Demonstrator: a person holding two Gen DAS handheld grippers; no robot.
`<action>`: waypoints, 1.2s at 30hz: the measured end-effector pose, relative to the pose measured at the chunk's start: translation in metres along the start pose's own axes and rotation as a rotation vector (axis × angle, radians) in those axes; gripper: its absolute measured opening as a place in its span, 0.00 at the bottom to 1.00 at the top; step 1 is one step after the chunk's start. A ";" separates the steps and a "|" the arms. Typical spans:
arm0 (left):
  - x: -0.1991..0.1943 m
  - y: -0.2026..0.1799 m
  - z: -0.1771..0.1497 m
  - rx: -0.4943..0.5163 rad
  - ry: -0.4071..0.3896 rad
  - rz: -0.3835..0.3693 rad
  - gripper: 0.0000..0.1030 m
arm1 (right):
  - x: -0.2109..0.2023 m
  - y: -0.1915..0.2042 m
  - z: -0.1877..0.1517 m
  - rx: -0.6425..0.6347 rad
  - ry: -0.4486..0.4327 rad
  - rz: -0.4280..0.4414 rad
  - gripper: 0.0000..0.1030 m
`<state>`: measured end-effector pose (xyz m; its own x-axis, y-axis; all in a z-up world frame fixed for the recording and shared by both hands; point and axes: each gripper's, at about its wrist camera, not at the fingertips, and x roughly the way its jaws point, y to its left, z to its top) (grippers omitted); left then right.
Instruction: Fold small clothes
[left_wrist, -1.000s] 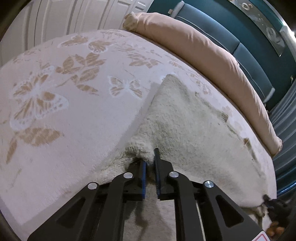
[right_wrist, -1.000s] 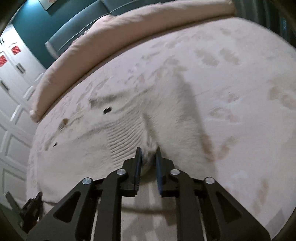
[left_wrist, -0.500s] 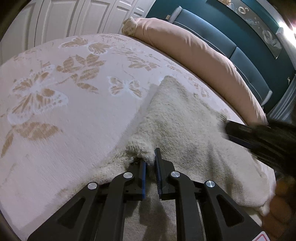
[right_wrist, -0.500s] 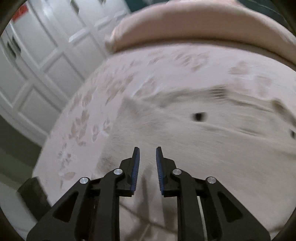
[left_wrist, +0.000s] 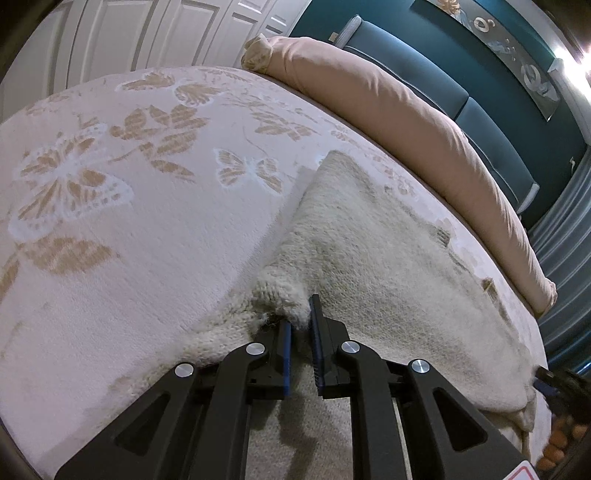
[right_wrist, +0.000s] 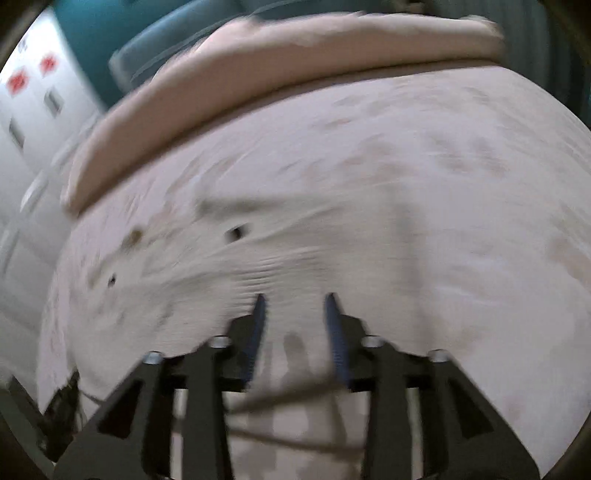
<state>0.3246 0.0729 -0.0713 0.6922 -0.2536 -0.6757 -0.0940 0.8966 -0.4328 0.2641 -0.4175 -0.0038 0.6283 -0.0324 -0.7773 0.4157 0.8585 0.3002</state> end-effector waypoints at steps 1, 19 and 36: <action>0.000 -0.001 0.000 0.003 0.000 0.005 0.12 | -0.009 -0.011 -0.003 0.013 -0.006 0.013 0.44; 0.000 -0.021 0.018 0.116 0.078 0.169 0.10 | 0.024 0.000 -0.026 -0.035 0.082 -0.018 0.07; -0.181 0.052 -0.059 0.156 0.294 0.115 0.57 | -0.188 -0.078 -0.207 0.057 0.103 -0.052 0.63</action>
<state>0.1523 0.1442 -0.0073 0.4452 -0.2211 -0.8677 -0.0336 0.9642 -0.2629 -0.0226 -0.3724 0.0041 0.5351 -0.0204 -0.8445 0.4840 0.8268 0.2867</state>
